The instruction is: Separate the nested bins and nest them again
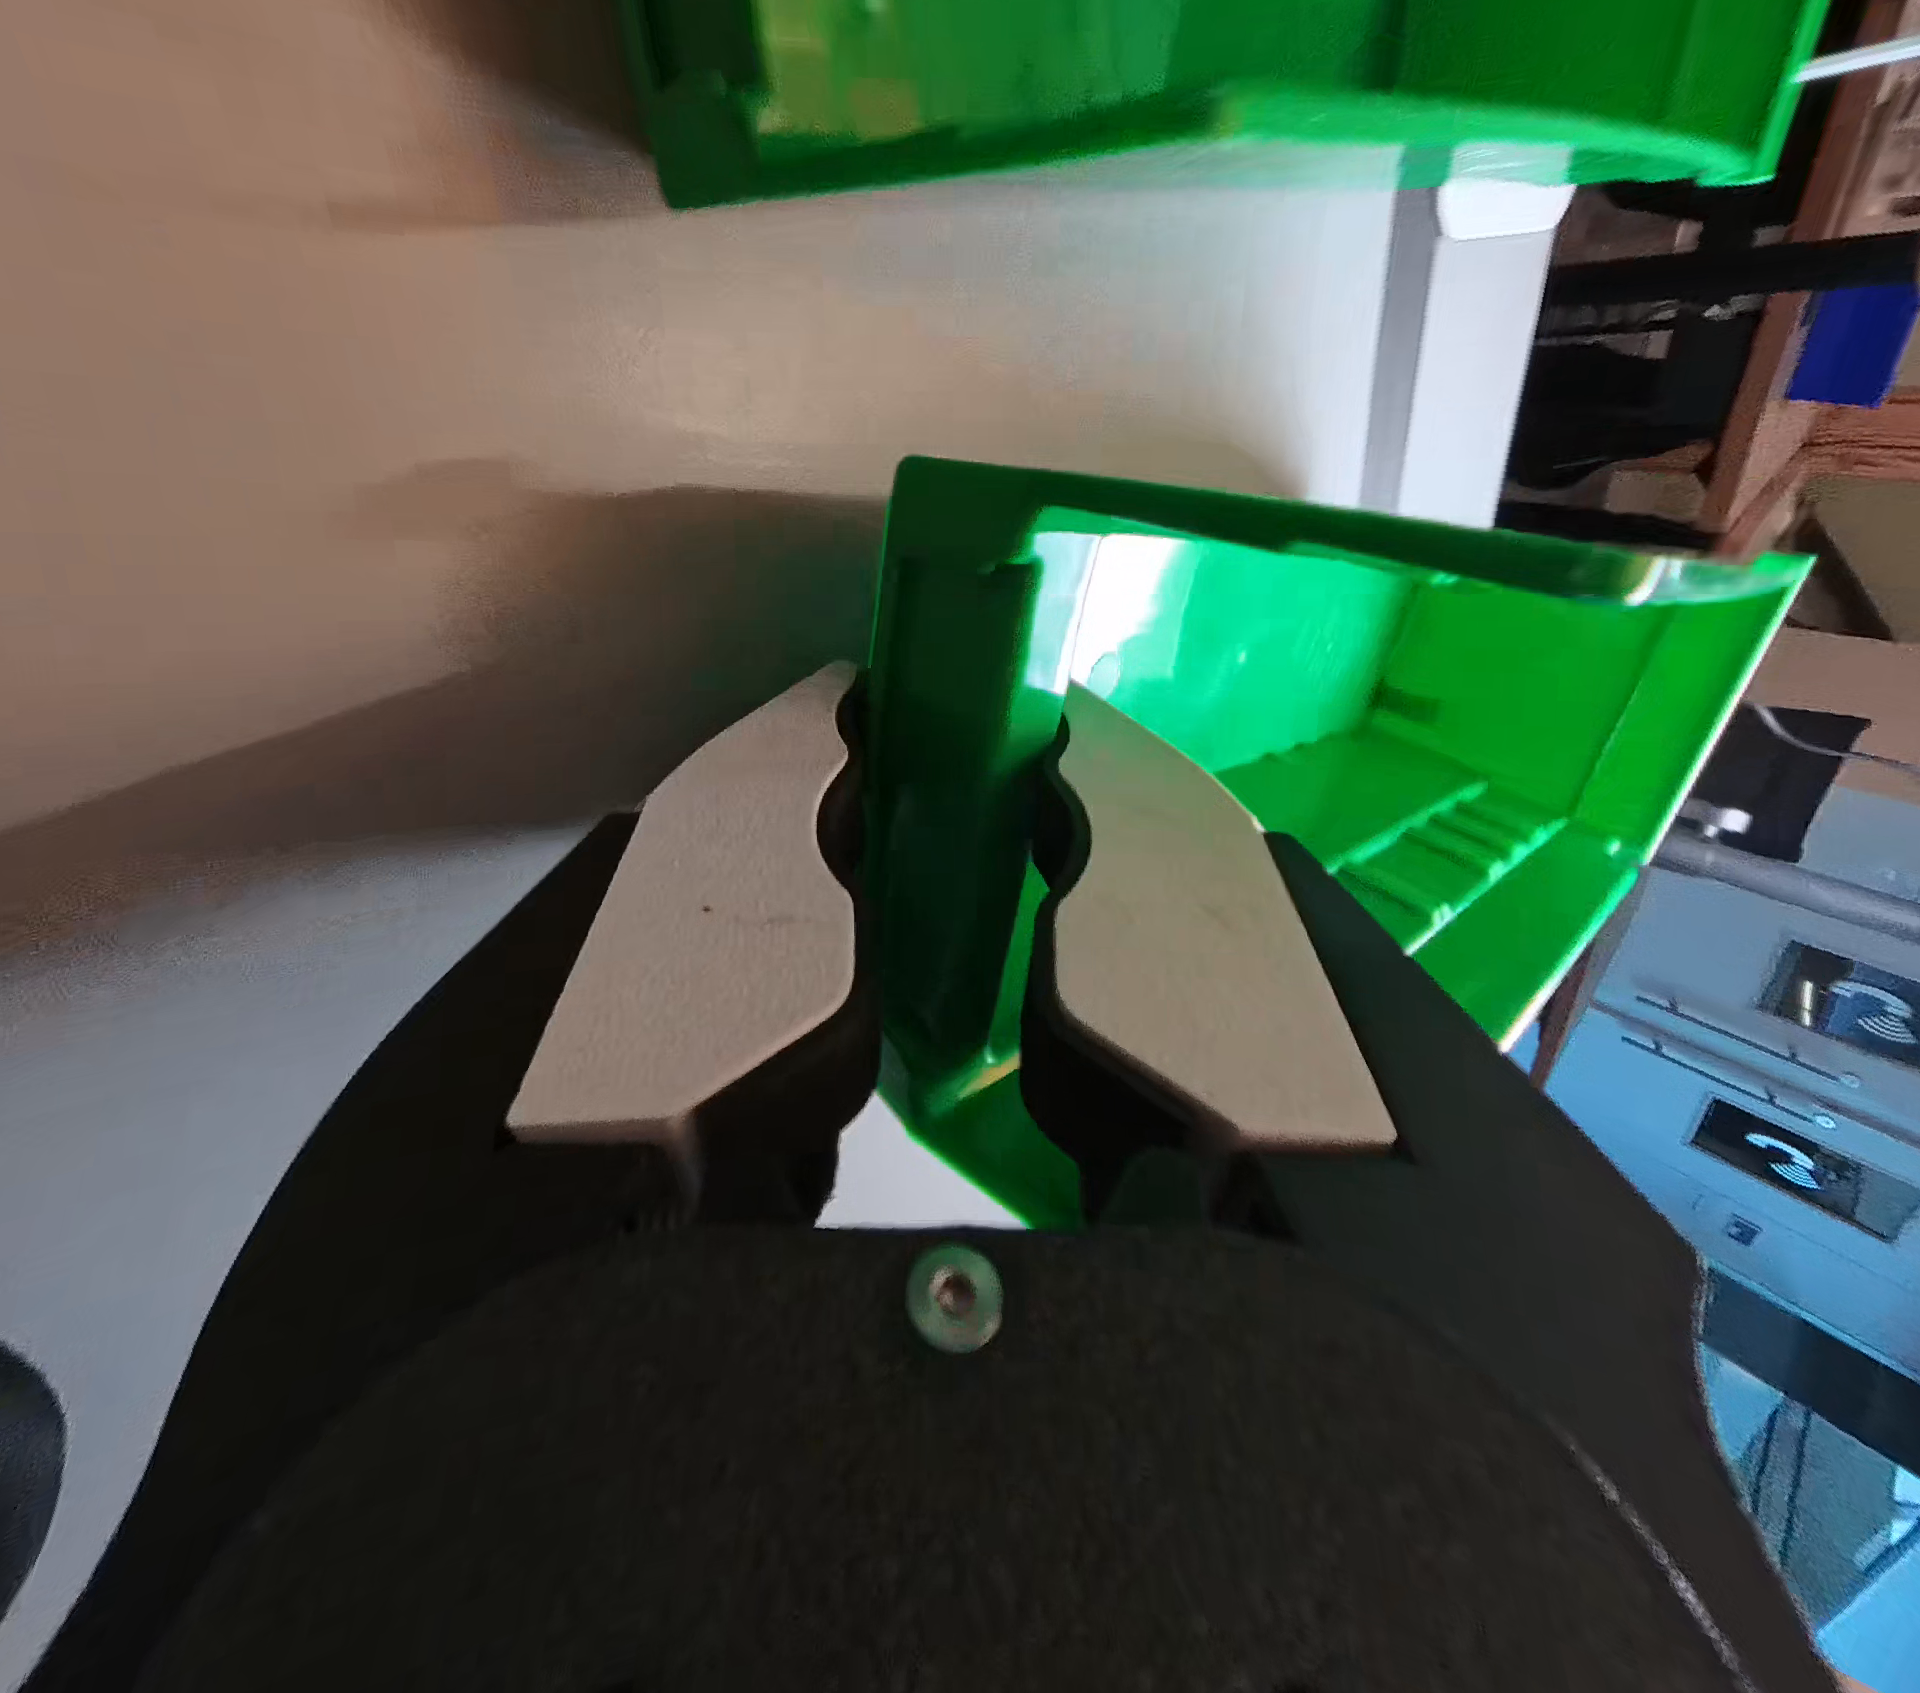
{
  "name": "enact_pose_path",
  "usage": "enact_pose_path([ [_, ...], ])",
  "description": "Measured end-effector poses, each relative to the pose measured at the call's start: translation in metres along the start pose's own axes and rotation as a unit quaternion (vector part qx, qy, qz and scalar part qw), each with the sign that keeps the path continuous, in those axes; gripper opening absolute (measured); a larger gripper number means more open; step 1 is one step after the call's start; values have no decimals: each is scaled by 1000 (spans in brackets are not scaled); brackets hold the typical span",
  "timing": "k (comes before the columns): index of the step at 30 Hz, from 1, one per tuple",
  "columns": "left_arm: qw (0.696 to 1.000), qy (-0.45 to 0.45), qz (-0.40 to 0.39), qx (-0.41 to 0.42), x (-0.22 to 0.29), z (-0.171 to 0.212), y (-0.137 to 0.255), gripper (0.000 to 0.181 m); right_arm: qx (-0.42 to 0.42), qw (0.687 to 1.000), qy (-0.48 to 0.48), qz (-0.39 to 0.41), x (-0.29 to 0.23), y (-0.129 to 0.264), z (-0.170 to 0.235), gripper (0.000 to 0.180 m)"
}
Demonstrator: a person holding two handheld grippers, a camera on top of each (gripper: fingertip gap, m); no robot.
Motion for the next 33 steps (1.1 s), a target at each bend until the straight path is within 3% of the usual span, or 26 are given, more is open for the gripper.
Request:
enact_pose_path([
  [11,1000,-1,-2,1,0,0,0,74,57,997,47,21,69,67,-68,28],
  [19,1000,-4,-1,8,0,-2,3,73,61,994,82,-31,56,37,-111,28],
  [33,1000,-9,-3,10,0,-3,4,71,36,994,101,-37,25,13,-126,28],
])
Point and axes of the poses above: each gripper's, where its closed fingertips meet, y back along the fingers, z out of its underside, x = y × z across the jaws, the point moved 6 cm from there along y, back along the fingers, and after that the axes turned 3 degrees about z, right-handed, at the moved point
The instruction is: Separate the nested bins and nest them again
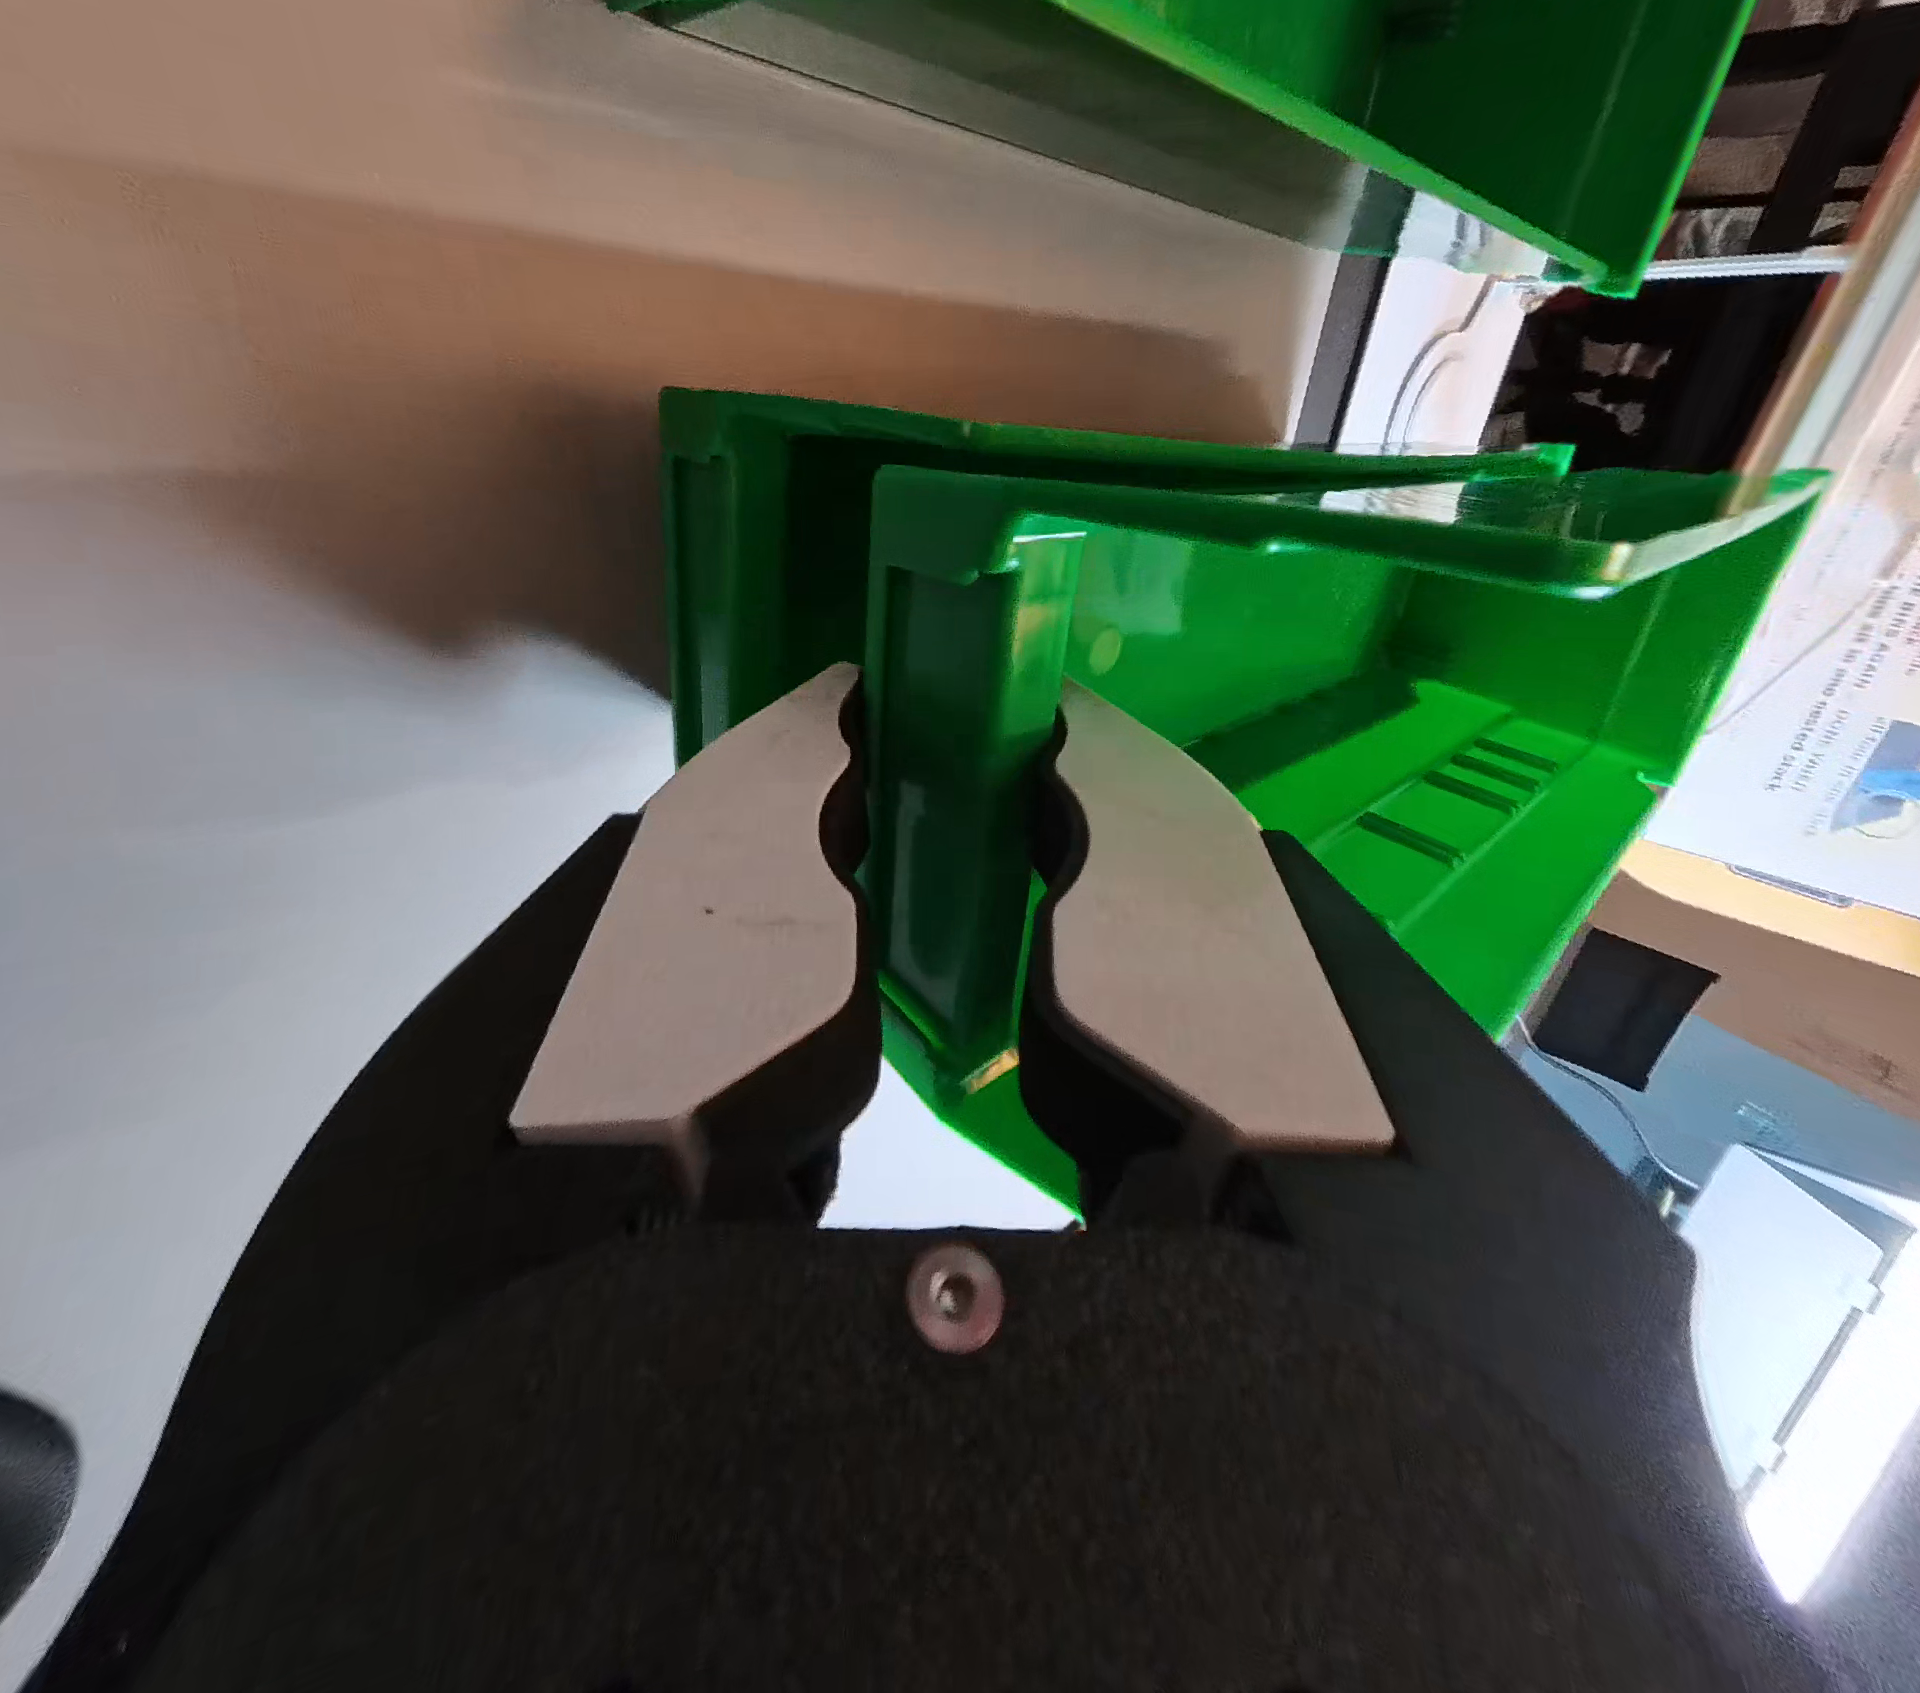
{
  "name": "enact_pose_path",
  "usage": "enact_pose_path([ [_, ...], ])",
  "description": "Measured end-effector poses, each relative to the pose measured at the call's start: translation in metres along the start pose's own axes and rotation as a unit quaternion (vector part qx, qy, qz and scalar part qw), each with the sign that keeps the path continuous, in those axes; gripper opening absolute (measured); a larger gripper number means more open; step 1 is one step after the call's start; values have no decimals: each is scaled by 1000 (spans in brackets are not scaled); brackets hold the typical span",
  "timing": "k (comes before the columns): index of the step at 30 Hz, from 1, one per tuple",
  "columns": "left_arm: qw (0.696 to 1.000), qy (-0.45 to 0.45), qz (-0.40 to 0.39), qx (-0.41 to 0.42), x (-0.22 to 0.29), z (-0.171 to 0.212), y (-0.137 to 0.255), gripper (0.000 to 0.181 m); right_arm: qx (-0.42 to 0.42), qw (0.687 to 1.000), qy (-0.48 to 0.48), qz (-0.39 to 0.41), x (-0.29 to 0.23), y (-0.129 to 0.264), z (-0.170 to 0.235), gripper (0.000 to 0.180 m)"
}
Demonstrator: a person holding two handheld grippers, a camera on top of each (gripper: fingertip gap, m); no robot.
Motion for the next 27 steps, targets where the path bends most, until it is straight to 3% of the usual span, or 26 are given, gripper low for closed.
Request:
enact_pose_path([
  [7,1000,2,0,0,-1,0,0,71,15,1000,-3,8,-4,-15,2,28],
  [9,1000,1,0,-1,0,0,0,71,30,999,-12,-7,-6,-13,2,35],
  [22,1000,-1,1,-2,1,1,-1,70,107,992,-62,19,-1,33,5,42],
  [27,1000,-6,3,0,4,-1,-1,70,210,964,-156,42,-13,61,5,42],
])
Point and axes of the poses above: each gripper's, where its closed fingertips meet, y back along the fingers, z out of its underside, x = y × z across the jaws, the point moved 6 cm from there along y, back along the fingers, and after that the axes turned 3 degrees about z, right-handed, at the moved point
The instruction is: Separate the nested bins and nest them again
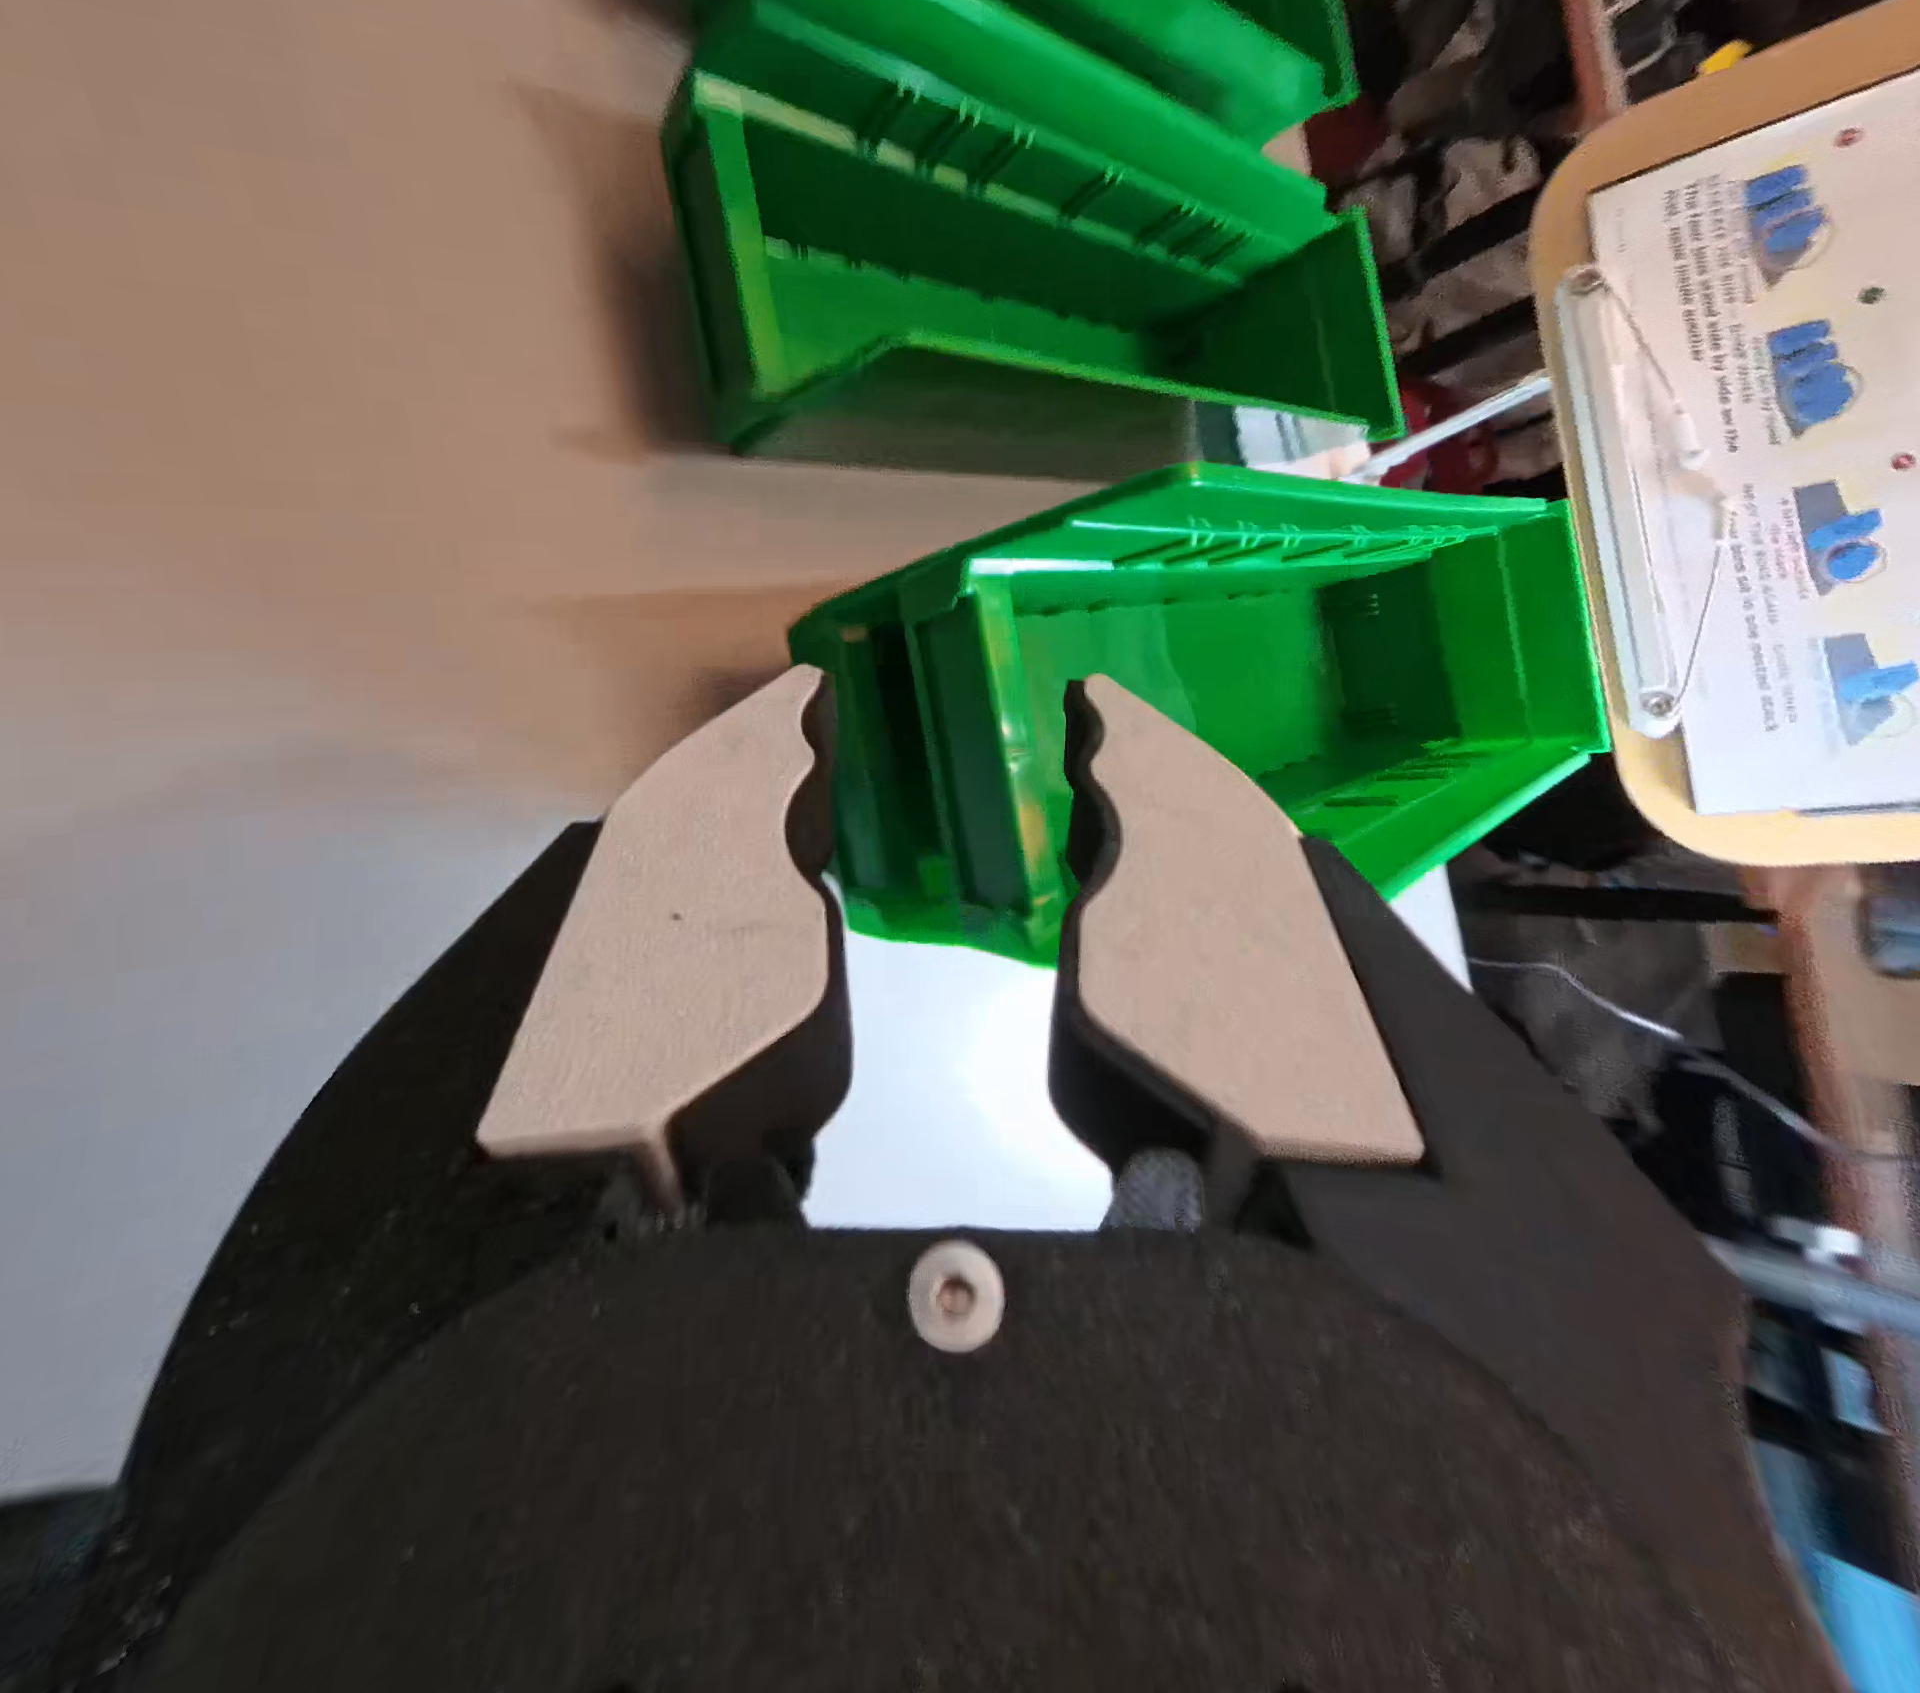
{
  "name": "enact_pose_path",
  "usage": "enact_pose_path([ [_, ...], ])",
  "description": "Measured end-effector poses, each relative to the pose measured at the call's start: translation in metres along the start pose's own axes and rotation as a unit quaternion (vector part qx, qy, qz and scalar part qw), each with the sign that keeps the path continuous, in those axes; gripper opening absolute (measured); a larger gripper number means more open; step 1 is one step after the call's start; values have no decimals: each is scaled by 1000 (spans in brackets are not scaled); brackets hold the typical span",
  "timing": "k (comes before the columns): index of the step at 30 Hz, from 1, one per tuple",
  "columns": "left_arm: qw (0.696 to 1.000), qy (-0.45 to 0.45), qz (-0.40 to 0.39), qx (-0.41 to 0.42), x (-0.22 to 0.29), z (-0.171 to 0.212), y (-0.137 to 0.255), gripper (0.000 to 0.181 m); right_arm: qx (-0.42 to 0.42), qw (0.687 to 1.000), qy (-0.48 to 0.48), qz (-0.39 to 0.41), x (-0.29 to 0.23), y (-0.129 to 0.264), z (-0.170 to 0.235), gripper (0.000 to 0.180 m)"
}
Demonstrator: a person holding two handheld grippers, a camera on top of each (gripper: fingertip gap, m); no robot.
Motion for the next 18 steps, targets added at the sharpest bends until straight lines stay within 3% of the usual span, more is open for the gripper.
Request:
enact_pose_path([
  [5,1000,-16,18,3,12,-5,-4,67,104,982,-158,22,-25,35,19,48],
  [10,993,-107,45,-20,36,-19,-20,60,122,956,-264,37,-57,60,62,56],
  [18,931,-313,114,-148,78,-43,-85,59,165,917,-356,73,-83,100,90,60],
])
Point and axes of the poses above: each gripper's, where its closed fingertips meet, y back along the fingers, z out of its underside, x = y × z across the jaws, the point moved 6 cm from there along y, back along the fingers, and after that the axes turned 3 degrees about z, right-handed, at the moved point
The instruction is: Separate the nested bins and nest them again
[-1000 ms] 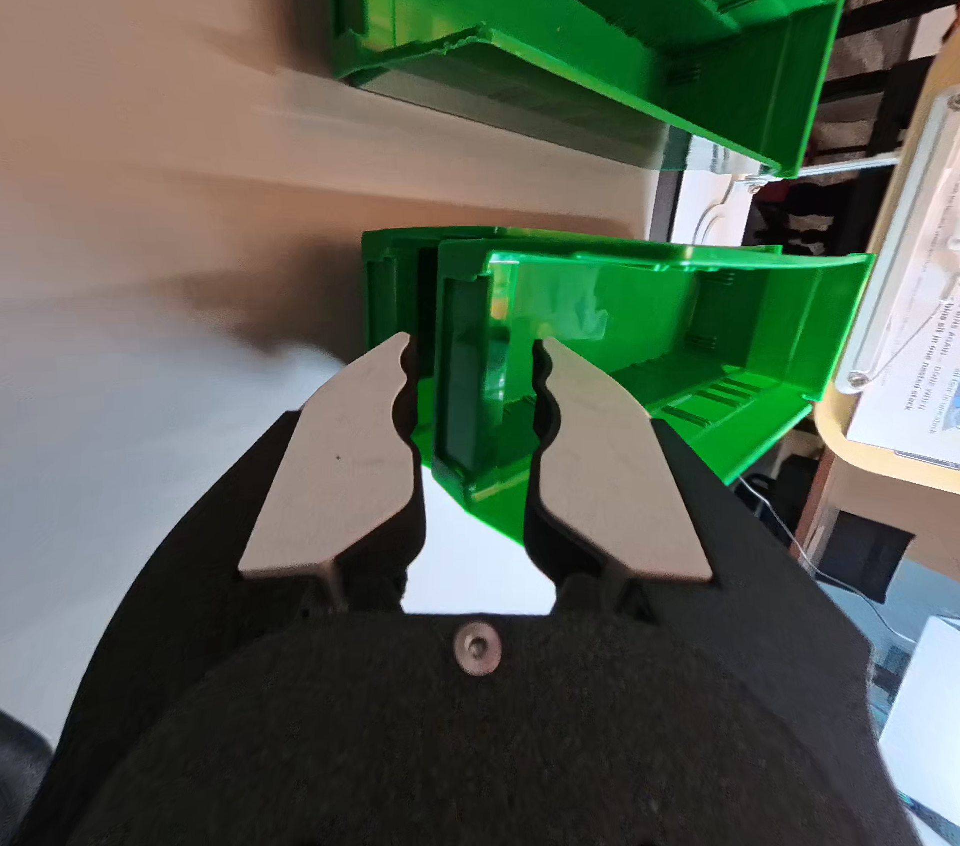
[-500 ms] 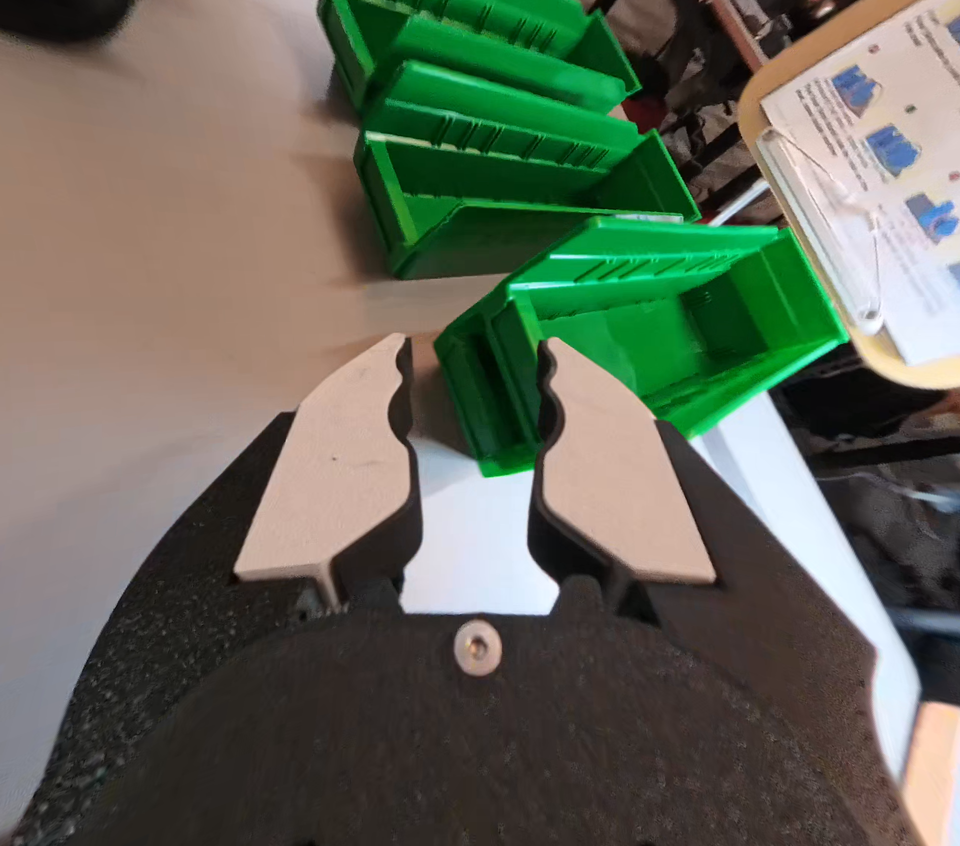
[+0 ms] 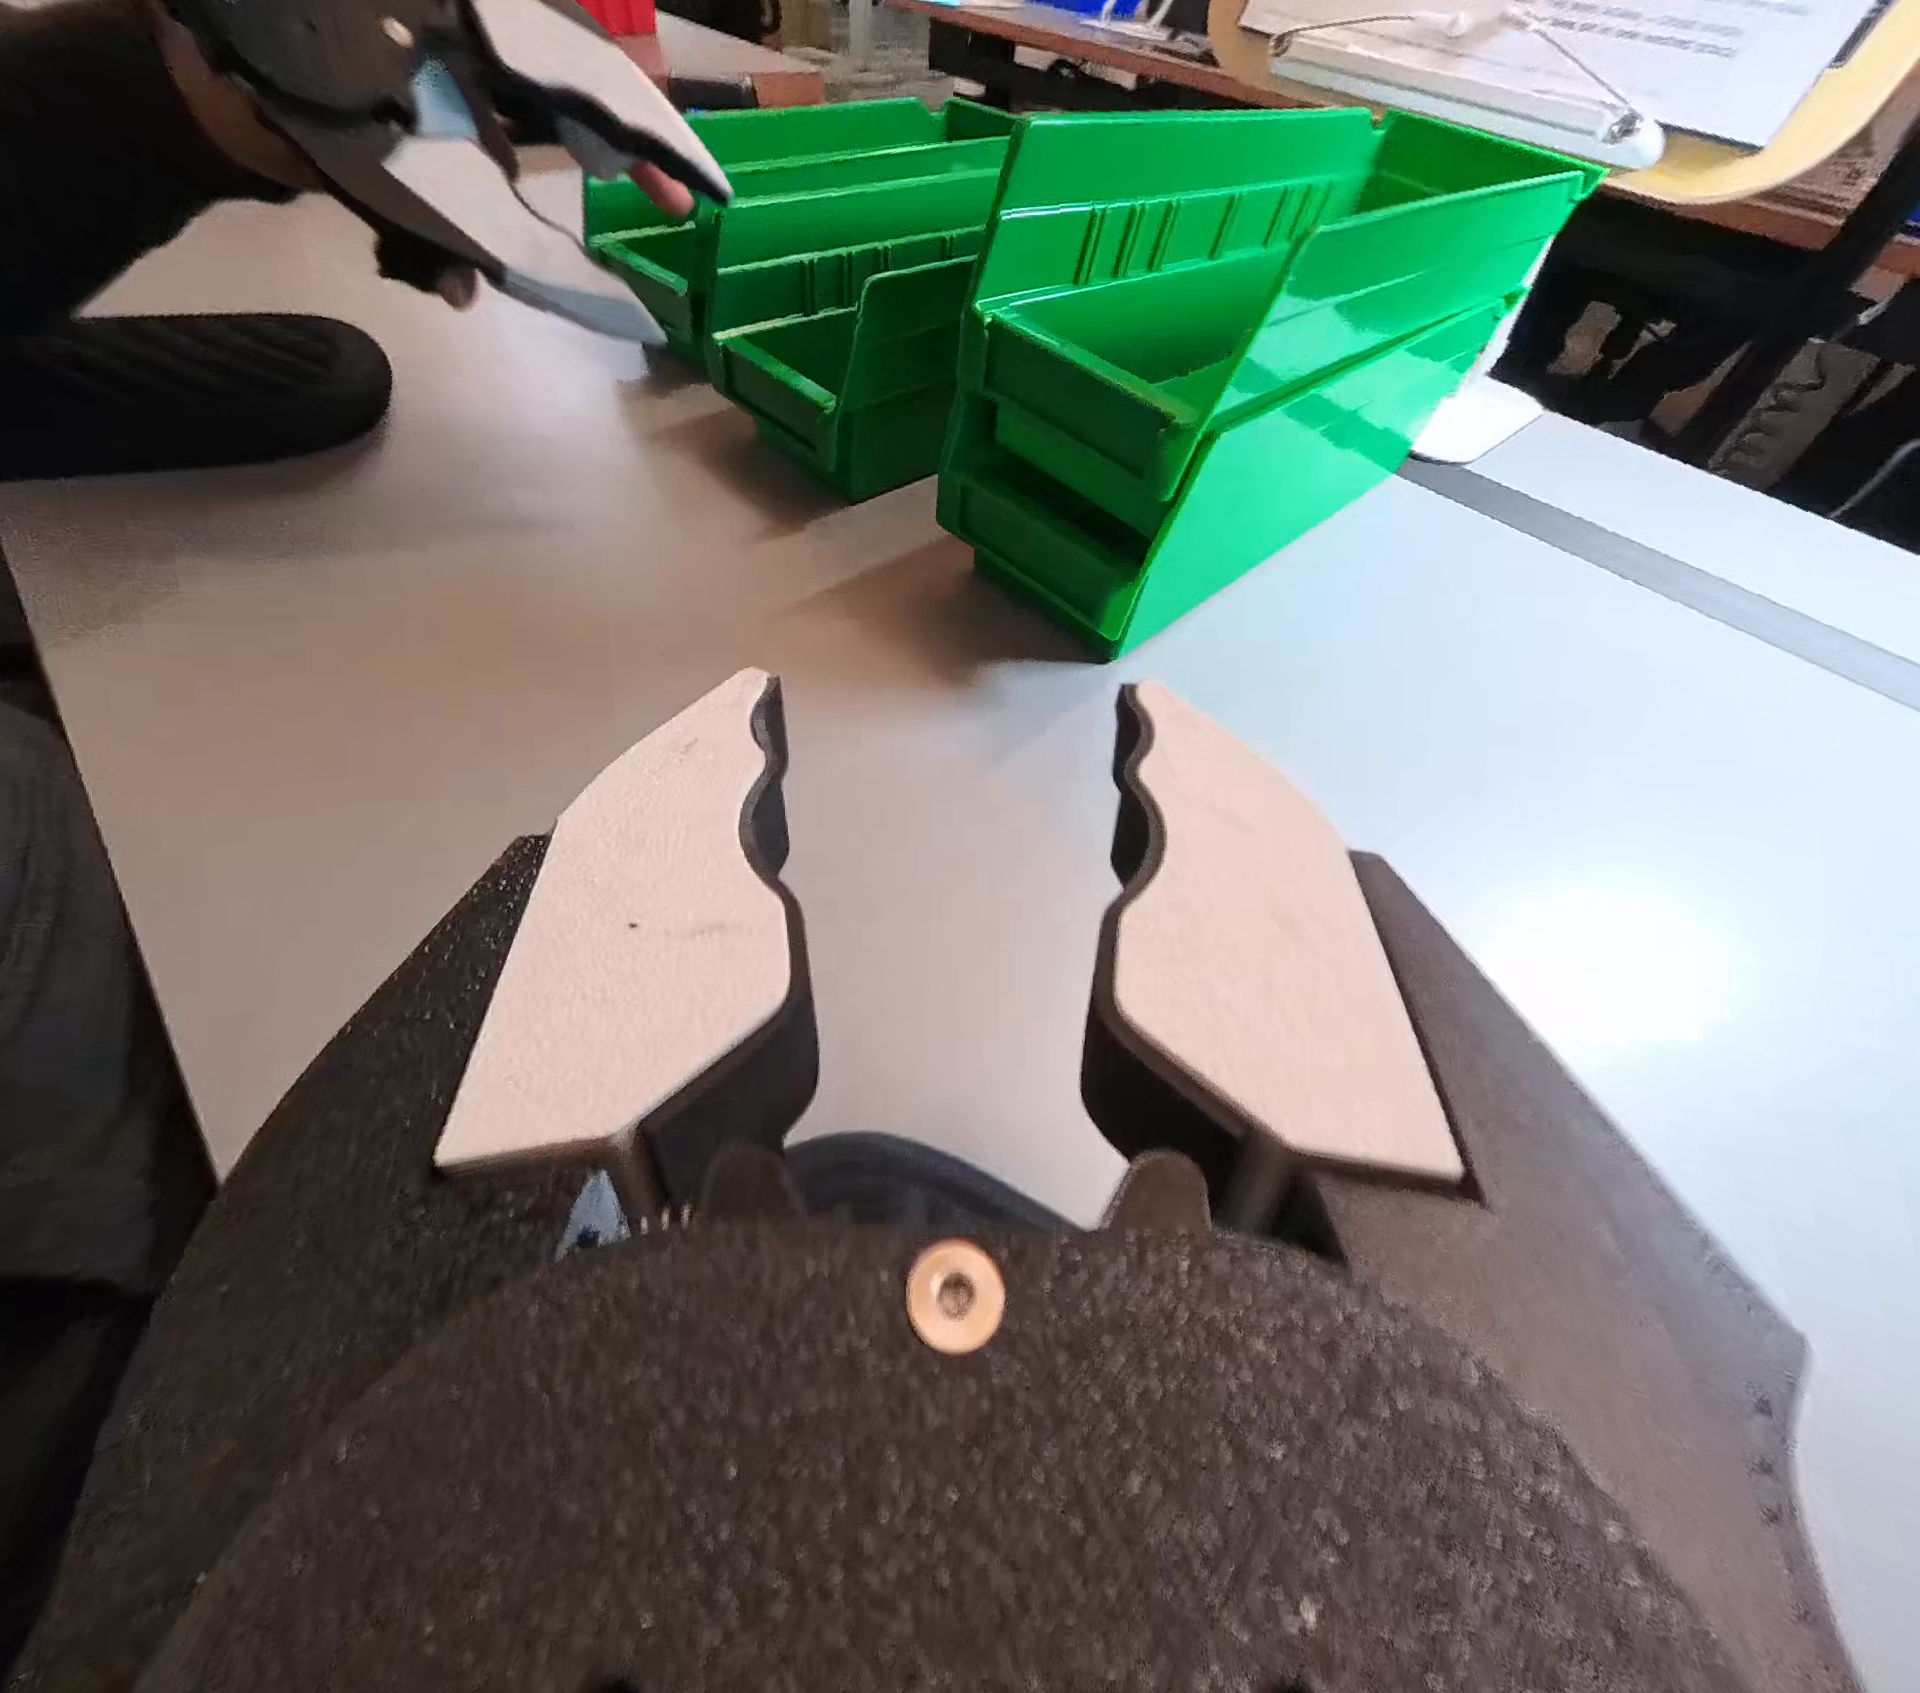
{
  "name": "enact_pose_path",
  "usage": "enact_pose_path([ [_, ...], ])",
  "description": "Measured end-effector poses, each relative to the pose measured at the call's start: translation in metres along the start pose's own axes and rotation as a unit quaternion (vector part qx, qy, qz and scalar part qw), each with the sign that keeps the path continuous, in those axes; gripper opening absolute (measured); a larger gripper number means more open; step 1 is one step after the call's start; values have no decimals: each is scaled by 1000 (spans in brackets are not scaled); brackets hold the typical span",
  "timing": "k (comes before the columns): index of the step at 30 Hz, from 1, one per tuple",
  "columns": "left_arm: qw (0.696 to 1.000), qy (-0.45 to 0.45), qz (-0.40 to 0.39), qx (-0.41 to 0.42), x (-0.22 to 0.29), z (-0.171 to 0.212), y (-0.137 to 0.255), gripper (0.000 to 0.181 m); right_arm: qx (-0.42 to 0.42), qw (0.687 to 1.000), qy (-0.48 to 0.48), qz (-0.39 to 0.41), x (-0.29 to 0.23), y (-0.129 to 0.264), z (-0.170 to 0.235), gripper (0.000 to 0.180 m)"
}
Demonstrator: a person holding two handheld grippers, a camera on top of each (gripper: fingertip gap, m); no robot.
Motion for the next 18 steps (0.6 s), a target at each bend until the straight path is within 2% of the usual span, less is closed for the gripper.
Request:
enact_pose_path([
  [3,995,-42,54,-71,6,-5,-33,61,9,1000,-11,7,2,5,4,60],
  [8,977,-72,82,-181,10,8,-74,60,13,1000,-18,6,5,4,10,59],
  [10,970,-91,68,-216,8,15,-82,55,18,1000,-18,3,5,3,11,59],
  [11,967,-96,60,-228,6,18,-84,47,19,1000,-17,1,5,2,11,59],
  [14,970,-101,33,-220,0,21,-87,32,21,1000,-14,0,4,2,11,58],
  [18,975,-109,26,-192,1,19,-80,31,27,1000,-15,1,4,3,12,55],
])
Point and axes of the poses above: each gripper's, where its closed fingertips meet, y back along the fingers, z out of its underside, x = y × z across the jaws, the point moved 6 cm from there along y, back along the fingers, and after that the axes turned 3 degrees about z, right-handed, at the moved point
